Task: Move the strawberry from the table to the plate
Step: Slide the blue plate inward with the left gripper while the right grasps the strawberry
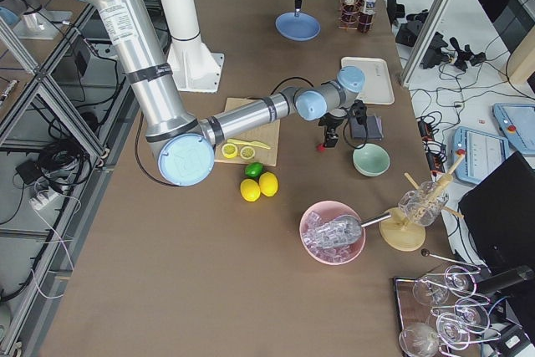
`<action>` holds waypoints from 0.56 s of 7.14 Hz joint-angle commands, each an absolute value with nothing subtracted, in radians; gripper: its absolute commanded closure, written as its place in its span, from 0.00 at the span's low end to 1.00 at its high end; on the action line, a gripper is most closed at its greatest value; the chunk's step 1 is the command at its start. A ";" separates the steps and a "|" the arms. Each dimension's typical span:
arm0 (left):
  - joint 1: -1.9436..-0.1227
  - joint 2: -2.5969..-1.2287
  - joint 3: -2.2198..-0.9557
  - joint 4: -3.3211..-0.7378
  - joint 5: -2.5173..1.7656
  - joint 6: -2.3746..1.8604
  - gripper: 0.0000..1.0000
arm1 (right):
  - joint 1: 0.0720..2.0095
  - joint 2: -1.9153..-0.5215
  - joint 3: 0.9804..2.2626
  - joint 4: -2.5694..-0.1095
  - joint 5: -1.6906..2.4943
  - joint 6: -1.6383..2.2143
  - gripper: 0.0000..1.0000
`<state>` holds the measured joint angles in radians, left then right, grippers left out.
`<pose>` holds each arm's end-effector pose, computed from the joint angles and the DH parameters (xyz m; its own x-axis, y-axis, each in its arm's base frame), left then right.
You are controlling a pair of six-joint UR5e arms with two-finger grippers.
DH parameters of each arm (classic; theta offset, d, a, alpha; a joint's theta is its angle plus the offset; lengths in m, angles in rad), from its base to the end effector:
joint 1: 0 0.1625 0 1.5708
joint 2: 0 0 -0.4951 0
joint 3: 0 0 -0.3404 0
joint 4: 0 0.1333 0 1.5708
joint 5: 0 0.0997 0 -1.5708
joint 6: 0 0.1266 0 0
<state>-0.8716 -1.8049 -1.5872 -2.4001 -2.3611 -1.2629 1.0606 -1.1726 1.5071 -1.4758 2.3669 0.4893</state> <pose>0.3338 -0.4643 0.5138 0.3302 -0.0613 -0.9419 0.0369 0.9980 -0.0520 -0.2757 -0.5803 0.5461 0.6192 -0.1578 0.7692 0.1733 0.9829 0.0622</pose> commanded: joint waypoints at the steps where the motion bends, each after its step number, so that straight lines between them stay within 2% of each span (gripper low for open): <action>1: -0.786 -1.929 -1.586 -2.277 -2.265 -1.328 1.00 | 1.019 -1.117 1.381 -1.326 2.336 0.549 0.06; 4: -0.700 -1.999 -1.577 -2.255 -2.191 -1.422 1.00 | 0.966 -1.094 1.331 -1.305 2.253 0.558 0.07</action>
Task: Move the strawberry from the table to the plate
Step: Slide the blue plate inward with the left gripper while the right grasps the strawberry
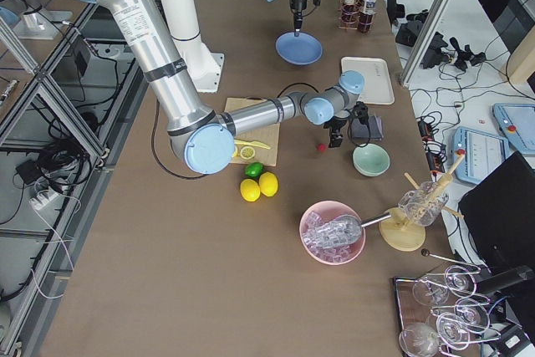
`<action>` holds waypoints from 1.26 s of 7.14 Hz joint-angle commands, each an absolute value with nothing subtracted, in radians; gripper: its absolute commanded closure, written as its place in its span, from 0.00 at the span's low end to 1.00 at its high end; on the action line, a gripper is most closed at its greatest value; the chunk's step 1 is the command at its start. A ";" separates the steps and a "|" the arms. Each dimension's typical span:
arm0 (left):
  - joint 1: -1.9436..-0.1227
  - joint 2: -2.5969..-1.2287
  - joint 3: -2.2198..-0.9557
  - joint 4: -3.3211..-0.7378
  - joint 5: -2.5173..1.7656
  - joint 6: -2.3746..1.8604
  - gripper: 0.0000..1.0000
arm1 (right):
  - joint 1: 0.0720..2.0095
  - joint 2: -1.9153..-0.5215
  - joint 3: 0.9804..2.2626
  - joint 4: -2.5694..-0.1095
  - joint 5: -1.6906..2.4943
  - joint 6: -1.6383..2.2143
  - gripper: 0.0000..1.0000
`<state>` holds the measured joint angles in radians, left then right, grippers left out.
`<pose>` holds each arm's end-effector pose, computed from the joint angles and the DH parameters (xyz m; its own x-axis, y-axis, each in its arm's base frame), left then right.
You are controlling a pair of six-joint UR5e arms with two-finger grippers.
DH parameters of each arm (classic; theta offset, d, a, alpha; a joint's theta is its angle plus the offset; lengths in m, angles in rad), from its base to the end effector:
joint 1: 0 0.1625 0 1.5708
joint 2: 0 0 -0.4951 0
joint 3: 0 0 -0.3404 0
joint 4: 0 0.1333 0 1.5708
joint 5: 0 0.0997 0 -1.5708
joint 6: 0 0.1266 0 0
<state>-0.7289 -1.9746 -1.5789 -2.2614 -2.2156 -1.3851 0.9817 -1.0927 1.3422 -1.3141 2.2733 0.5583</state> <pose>0.4406 -0.4701 0.4382 0.3553 -0.1194 -0.9271 0.0678 0.9925 -0.1019 -0.3415 -0.6037 0.5542 0.6480 -0.1954 0.7361 0.1682 0.9794 0.1119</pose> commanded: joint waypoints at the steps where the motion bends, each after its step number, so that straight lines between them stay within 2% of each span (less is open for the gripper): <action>1: -0.678 -2.014 -1.574 -2.255 -2.171 -1.442 1.00 | 0.950 -1.097 1.328 -1.305 2.237 0.560 0.11; 4: -0.654 -2.019 -1.577 -2.255 -2.145 -1.482 1.00 | 0.940 -1.115 1.328 -1.305 2.201 0.563 0.42; 5: -0.640 -2.020 -1.578 -2.255 -2.128 -1.486 1.00 | 0.940 -1.115 1.335 -1.305 2.201 0.569 0.76; 6: -0.638 -2.017 -1.578 -2.255 -2.117 -1.486 0.82 | 0.940 -1.118 1.336 -1.304 2.203 0.566 1.00; 7: -0.637 -2.019 -1.580 -2.255 -2.114 -1.488 0.51 | 0.940 -1.121 1.339 -1.304 2.204 0.560 1.00; 8: -0.637 -2.019 -1.582 -2.255 -2.115 -1.488 0.33 | 0.942 -1.111 1.353 -1.307 2.213 0.569 1.00; 9: -0.638 -2.019 -1.585 -2.255 -2.117 -1.488 0.27 | 0.943 -1.083 1.392 -1.327 2.233 0.615 1.00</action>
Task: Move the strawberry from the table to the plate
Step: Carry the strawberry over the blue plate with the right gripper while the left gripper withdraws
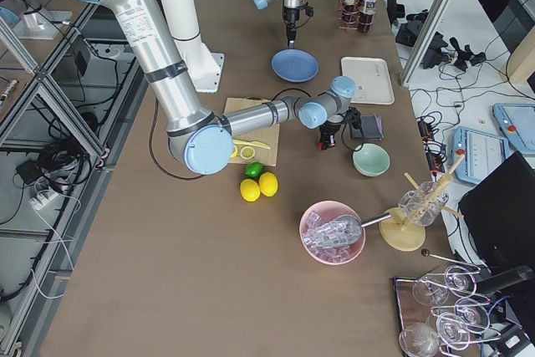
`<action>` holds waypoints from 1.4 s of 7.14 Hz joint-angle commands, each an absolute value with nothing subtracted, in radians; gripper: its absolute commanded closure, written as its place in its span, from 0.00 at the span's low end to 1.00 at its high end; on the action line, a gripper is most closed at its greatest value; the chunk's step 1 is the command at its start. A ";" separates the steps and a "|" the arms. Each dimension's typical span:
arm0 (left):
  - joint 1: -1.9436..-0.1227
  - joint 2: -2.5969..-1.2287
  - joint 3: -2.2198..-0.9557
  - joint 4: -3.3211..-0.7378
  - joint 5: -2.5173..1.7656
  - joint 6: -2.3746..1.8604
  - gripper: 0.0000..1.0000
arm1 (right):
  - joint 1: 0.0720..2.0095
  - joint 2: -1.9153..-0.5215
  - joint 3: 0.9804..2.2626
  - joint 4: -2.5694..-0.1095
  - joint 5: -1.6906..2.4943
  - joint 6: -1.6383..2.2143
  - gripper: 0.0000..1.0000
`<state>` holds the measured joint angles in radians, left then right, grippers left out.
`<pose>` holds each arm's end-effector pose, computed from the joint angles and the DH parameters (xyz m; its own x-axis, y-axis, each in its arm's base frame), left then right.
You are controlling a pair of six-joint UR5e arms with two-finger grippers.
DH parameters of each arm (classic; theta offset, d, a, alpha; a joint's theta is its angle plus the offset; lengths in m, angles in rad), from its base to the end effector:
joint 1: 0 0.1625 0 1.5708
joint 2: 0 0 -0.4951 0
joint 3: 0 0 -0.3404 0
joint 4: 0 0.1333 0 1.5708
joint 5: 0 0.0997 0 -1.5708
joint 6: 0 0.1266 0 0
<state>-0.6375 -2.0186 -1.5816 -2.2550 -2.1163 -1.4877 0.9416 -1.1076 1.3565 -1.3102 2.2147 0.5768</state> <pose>0.4897 -0.4468 0.4123 0.3431 -0.1658 -0.9245 0.1013 0.9851 -0.1391 -0.3583 -0.5896 0.5613 0.6777 -0.2080 0.7053 0.1720 0.9774 0.1230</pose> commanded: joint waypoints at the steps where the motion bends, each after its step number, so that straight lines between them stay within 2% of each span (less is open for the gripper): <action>1: -0.646 -2.008 -1.589 -2.255 -2.121 -1.485 0.24 | 0.936 -1.024 1.428 -1.365 2.270 0.731 1.00; 2: -0.670 -1.987 -1.595 -2.256 -2.125 -1.471 0.11 | 0.905 -0.965 1.451 -1.393 2.269 0.823 1.00; 4: -0.774 -1.927 -1.594 -2.256 -2.199 -1.299 0.05 | 0.788 -0.869 1.468 -1.388 2.228 1.060 1.00; 7: -0.989 -1.786 -1.574 -2.250 -2.333 -0.951 0.04 | 0.590 -0.757 1.454 -1.384 2.042 1.282 1.00; 10: -1.026 -1.751 -1.585 -2.204 -2.339 -0.888 0.03 | 0.514 -0.677 1.330 -1.341 1.925 1.322 1.00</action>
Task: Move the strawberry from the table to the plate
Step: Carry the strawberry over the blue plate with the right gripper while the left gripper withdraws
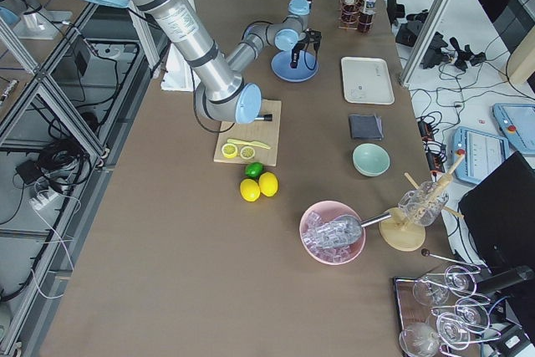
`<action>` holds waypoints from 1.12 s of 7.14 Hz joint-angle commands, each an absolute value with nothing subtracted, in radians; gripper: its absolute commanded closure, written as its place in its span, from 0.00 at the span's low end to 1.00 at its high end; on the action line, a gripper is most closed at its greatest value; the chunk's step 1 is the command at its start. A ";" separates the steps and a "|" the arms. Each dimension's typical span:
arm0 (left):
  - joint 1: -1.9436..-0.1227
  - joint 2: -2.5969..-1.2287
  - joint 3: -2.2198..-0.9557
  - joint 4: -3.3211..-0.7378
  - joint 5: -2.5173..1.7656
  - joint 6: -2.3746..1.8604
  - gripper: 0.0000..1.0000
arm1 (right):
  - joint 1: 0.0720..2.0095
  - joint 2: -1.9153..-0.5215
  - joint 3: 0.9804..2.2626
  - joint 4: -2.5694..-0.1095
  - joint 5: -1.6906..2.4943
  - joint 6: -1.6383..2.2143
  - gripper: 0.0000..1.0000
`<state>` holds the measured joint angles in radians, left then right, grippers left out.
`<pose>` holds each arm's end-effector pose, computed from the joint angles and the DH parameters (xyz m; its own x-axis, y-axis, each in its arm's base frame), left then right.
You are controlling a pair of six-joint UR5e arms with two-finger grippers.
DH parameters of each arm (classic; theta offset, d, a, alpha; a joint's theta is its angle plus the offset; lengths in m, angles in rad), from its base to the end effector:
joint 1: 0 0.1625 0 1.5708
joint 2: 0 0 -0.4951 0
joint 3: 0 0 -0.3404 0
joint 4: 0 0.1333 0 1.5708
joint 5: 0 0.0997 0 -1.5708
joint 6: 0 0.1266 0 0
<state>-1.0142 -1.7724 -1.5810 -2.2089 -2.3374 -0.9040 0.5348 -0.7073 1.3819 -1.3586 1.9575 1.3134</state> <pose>0.2605 -0.5048 0.5613 0.4820 0.0686 -0.8735 0.0486 0.9933 0.1048 -0.6413 -0.4793 0.2684 0.5819 0.0707 0.8102 -0.0749 0.9966 -0.0332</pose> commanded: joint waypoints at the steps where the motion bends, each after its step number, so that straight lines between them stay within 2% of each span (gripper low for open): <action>1: -1.040 -1.741 -1.585 -2.204 -2.341 -0.858 0.03 | 0.508 -0.666 1.307 -1.327 1.905 1.324 1.00; 2: -1.058 -1.727 -1.589 -2.204 -2.353 -0.850 0.03 | 0.505 -0.667 1.299 -1.322 1.902 1.322 1.00; 3: -1.060 -1.726 -1.594 -2.206 -2.361 -0.850 0.03 | 0.500 -0.666 1.286 -1.322 1.901 1.324 0.79; 4: -1.058 -1.726 -1.601 -2.204 -2.362 -0.850 0.03 | 0.492 -0.670 1.282 -1.321 1.899 1.322 0.70; 5: -1.060 -1.726 -1.600 -2.204 -2.362 -0.850 0.03 | 0.492 -0.670 1.281 -1.321 1.895 1.322 0.25; 6: -1.060 -1.726 -1.600 -2.204 -2.362 -0.850 0.03 | 0.497 -0.670 1.284 -1.319 1.894 1.316 0.00; 7: -1.065 -1.727 -1.601 -2.204 -2.371 -0.850 0.03 | 0.529 -0.669 1.298 -1.321 1.910 1.307 0.00; 8: -1.083 -1.726 -1.598 -2.203 -2.388 -0.833 0.03 | 0.602 -0.695 1.380 -1.351 2.016 1.304 0.00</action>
